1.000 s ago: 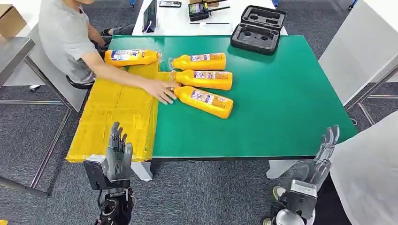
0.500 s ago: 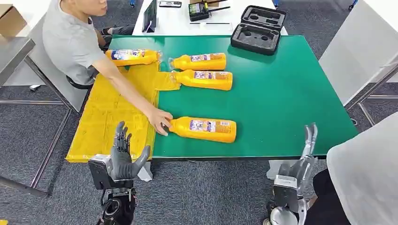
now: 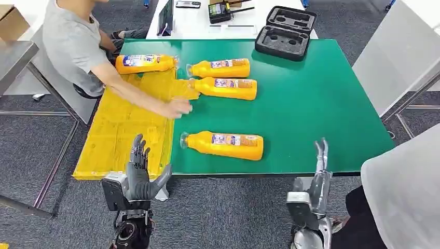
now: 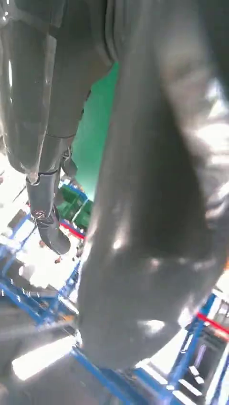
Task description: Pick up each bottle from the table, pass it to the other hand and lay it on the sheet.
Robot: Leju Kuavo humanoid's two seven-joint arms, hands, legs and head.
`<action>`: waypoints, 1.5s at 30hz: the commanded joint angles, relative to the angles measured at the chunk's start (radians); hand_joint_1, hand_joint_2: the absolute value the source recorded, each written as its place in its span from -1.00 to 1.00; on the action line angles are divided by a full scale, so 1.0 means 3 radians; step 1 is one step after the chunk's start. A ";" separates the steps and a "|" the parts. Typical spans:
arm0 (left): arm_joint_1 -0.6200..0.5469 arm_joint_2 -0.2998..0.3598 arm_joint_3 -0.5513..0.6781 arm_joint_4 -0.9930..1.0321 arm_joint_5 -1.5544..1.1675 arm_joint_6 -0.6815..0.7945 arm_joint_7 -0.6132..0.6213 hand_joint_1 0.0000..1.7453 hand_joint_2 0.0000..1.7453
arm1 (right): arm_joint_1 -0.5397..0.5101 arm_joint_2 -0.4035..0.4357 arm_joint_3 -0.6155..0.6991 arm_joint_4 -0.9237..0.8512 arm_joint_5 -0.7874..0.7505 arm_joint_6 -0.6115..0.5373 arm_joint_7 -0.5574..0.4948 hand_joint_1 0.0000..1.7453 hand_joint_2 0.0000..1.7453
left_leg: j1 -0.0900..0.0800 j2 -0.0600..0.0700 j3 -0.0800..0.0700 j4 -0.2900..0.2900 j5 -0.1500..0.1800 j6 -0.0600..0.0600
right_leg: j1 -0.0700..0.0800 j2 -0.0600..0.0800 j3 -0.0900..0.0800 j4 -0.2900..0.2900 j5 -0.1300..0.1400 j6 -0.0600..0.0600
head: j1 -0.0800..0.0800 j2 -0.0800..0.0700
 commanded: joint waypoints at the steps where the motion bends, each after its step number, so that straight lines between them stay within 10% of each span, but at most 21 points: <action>1: -0.0209 0.0013 -0.0165 0.0311 -0.0014 -0.0069 0.0020 -1.00 1.00 | -0.0323 -0.0031 -0.0122 0.0479 0.0586 0.0031 0.0150 -1.00 -1.00 | 0.0004 0.0003 0.0014 -0.0004 -0.0002 -0.0005 | 0.0004 0.0002 0.0015 -0.0007 0.0000 -0.0006 | -0.0001 0.0000; 23: -0.0607 -0.0030 -0.0477 0.0778 0.0170 -0.0326 -0.0129 -1.00 1.00 | -0.1675 -0.0307 0.0185 0.2210 0.1700 0.0082 0.0824 -1.00 -1.00 | 0.0003 0.0008 0.0012 0.0000 0.0001 -0.0004 | 0.0004 0.0007 0.0012 -0.0003 0.0004 -0.0004 | -0.0001 0.0000; 33: -0.0651 -0.0016 -0.0502 0.0875 0.0208 -0.0348 -0.0166 -1.00 1.00 | -0.1739 -0.0296 0.0222 0.2444 0.1762 0.0038 0.0835 -1.00 -1.00 | 0.0001 0.0001 0.0010 -0.0001 0.0001 -0.0003 | 0.0002 0.0001 0.0011 -0.0001 0.0001 -0.0003 | -0.0001 0.0000; 34: -0.0662 -0.0016 -0.0507 0.0888 0.0212 -0.0350 -0.0168 -1.00 1.00 | -0.1750 -0.0293 0.0241 0.2475 0.1786 0.0052 0.0845 -1.00 1.00 | 0.0001 0.0002 0.0006 -0.0001 0.0002 -0.0002 | 0.0001 0.0001 0.0007 -0.0001 0.0002 -0.0002 | -0.0001 0.0000; 45: -0.0759 0.0008 -0.0508 0.1093 0.0315 -0.0351 -0.0295 -1.00 1.00 | -0.1957 -0.0158 0.0467 0.2760 0.1819 0.0008 0.0735 -1.00 1.00 | 0.0002 0.0008 0.0009 0.0000 0.0001 -0.0004 | 0.0003 0.0008 0.0009 -0.0001 0.0003 -0.0004 | -0.0001 0.0000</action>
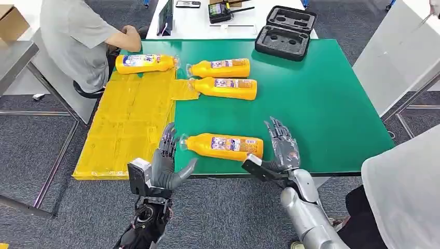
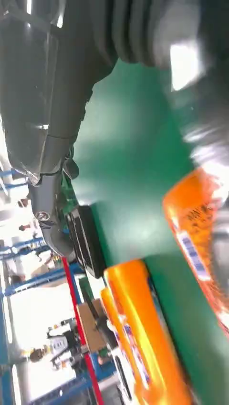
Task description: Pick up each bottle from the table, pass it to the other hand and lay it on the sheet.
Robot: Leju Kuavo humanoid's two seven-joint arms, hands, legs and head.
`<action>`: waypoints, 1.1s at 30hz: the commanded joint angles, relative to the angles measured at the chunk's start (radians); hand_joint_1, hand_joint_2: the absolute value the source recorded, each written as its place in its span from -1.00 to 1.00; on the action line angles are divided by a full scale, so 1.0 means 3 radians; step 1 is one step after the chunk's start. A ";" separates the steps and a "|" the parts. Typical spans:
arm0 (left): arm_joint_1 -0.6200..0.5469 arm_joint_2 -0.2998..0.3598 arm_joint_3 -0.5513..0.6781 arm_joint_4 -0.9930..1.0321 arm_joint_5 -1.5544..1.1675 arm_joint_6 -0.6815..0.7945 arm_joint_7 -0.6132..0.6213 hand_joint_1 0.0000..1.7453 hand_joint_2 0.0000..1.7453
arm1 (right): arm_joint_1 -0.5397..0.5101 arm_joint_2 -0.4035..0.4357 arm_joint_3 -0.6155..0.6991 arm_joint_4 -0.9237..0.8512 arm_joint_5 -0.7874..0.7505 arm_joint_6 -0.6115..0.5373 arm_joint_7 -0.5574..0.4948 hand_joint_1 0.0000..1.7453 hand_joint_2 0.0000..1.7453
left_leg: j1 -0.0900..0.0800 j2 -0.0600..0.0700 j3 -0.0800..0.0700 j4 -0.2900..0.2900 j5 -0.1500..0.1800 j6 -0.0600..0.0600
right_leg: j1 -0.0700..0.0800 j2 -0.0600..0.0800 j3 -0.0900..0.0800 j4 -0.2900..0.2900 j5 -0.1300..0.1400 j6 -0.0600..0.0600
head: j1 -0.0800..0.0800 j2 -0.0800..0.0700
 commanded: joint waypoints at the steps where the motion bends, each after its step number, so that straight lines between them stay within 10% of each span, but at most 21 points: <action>1: -0.0185 0.0083 -0.0103 0.0383 0.0045 -0.0003 -0.0083 -1.00 1.00 | -0.0340 0.0081 0.0280 0.0465 0.0025 -0.0038 -0.0015 -1.00 1.00 | 0.0005 0.0013 0.0014 0.0000 -0.0006 -0.0008 | 0.0005 0.0012 0.0011 -0.0002 -0.0001 -0.0008 | 0.0000 0.0000; 33: -0.0304 0.0075 -0.0224 0.0491 0.0121 -0.0038 -0.0099 -1.00 1.00 | -0.0591 0.0095 0.0510 0.0656 -0.0051 0.0657 0.0101 -1.00 1.00 | 0.0003 0.0003 0.0007 0.0000 -0.0002 -0.0005 | 0.0003 0.0002 0.0007 -0.0001 -0.0001 -0.0005 | 0.0000 0.0000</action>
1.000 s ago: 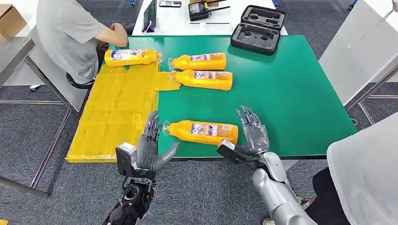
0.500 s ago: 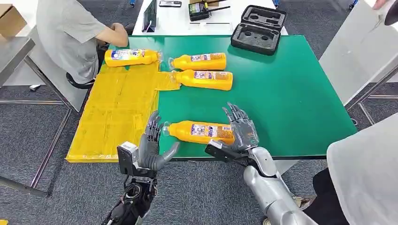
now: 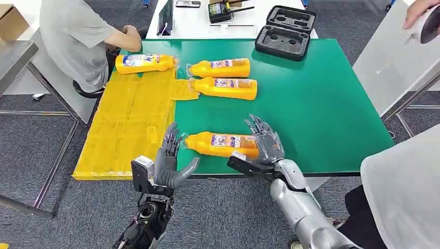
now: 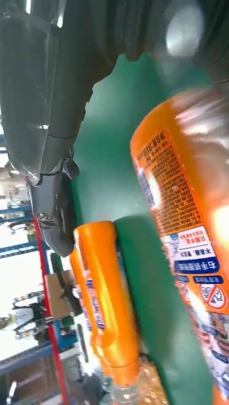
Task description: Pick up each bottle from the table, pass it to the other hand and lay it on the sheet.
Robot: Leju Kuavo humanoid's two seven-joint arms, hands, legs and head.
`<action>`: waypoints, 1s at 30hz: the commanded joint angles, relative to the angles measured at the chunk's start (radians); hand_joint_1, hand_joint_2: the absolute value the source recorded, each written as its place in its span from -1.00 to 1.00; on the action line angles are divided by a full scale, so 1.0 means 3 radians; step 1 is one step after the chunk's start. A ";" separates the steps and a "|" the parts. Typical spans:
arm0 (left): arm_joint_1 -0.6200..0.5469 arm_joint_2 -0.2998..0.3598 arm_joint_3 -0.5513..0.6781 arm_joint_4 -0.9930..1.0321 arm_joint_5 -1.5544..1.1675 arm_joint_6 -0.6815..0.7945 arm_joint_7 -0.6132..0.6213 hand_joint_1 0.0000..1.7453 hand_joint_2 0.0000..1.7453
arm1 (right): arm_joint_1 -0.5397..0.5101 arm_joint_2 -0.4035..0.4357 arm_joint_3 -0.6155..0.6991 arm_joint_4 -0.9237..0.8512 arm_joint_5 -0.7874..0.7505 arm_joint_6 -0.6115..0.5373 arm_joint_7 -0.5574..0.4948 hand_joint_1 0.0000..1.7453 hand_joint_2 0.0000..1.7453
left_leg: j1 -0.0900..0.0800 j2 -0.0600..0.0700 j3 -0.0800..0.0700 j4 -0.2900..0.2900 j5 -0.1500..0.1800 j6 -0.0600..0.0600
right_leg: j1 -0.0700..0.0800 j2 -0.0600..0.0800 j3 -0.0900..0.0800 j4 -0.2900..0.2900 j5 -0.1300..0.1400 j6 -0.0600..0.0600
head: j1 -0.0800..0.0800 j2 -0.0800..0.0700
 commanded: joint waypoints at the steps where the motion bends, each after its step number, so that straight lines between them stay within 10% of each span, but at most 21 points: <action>1: -0.0138 0.0081 -0.0168 0.0163 0.0001 0.0012 0.0008 -1.00 1.00 | -0.0303 0.0046 0.0080 0.0476 -0.0162 0.0235 -0.0139 -1.00 1.00 | 0.0005 0.0005 0.0012 0.0002 -0.0005 -0.0008 | 0.0006 0.0004 0.0013 -0.0001 -0.0002 -0.0008 | 0.0000 0.0000; 30: -0.0078 0.0069 -0.0151 -0.0004 -0.0033 0.0011 0.0040 -1.00 1.00 | -0.0225 -0.0045 0.0215 0.0660 -0.0410 0.0444 -0.0149 -1.00 1.00 | 0.0004 0.0000 0.0010 -0.0001 -0.0003 -0.0006 | 0.0004 0.0000 0.0011 -0.0003 -0.0003 -0.0006 | 0.0000 0.0000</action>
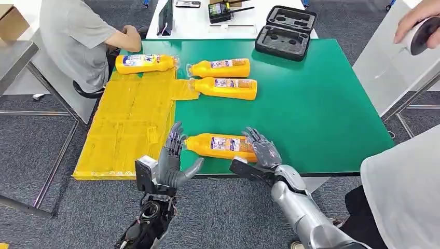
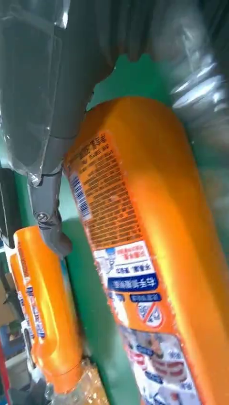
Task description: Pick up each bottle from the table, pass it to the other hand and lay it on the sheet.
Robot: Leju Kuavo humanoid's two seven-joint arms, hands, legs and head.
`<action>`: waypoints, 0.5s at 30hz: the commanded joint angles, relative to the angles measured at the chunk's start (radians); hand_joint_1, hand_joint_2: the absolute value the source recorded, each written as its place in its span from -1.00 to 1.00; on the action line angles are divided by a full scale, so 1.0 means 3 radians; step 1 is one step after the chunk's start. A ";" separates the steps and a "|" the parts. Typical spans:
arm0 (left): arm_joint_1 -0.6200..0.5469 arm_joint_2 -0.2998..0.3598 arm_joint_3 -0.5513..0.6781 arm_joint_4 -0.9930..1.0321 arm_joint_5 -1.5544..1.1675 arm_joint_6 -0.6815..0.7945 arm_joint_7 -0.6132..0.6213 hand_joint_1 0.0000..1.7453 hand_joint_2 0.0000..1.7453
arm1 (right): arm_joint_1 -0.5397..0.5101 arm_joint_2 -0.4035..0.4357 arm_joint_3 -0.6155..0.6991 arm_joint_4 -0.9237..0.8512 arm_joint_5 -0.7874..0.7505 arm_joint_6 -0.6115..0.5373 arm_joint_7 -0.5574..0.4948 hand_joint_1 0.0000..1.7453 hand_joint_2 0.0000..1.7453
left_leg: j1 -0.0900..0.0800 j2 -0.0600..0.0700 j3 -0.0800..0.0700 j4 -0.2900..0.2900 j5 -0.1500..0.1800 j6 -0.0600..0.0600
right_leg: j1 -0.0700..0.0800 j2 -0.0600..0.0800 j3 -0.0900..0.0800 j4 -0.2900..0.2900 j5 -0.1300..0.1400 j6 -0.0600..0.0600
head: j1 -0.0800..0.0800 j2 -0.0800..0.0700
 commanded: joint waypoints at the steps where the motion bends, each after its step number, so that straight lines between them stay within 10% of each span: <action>1: -0.0066 0.0070 -0.0054 0.0051 0.0007 -0.0020 0.0027 -1.00 1.00 | -0.0141 -0.0016 0.0162 0.0216 0.0003 0.0102 0.0068 -1.00 1.00 | 0.0002 0.0001 0.0007 -0.0001 -0.0002 -0.0004 | 0.0002 0.0000 0.0007 -0.0001 -0.0002 -0.0004 | 0.0001 0.0000; 15: -0.0063 0.0086 -0.0027 0.0100 0.0041 0.0011 0.0006 -1.00 1.00 | -0.0327 0.0047 0.0113 0.0436 -0.0143 0.0355 0.0023 -1.00 1.00 | 0.0005 0.0006 0.0011 0.0001 -0.0005 -0.0007 | 0.0005 0.0006 0.0011 -0.0001 -0.0002 -0.0007 | 0.0001 0.0000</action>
